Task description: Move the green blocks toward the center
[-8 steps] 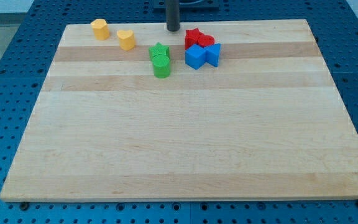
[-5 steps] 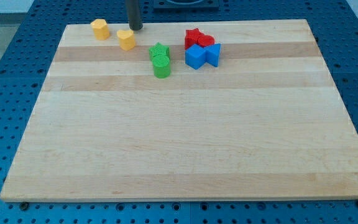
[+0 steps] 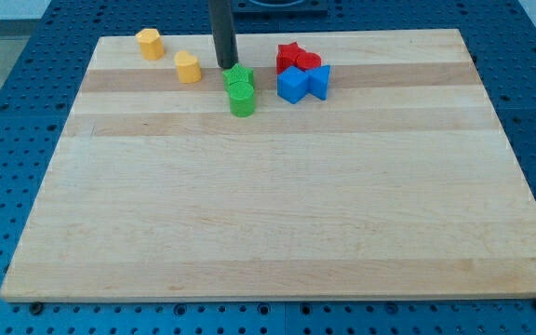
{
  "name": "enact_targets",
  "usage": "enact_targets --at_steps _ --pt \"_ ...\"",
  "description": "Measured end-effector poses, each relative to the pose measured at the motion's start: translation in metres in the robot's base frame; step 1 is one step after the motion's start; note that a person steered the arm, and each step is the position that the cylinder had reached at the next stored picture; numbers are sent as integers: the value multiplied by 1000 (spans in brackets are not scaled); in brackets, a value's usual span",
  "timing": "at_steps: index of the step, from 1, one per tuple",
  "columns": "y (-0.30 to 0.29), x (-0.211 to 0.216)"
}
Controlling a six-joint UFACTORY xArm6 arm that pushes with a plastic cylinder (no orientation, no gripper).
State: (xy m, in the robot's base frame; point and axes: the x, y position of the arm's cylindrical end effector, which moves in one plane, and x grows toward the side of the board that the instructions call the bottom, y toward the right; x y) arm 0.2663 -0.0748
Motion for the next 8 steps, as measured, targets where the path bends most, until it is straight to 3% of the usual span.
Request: enact_targets --at_steps 4,7,8 --pt "33 34" --pt "23 91" --pt "-9 87"
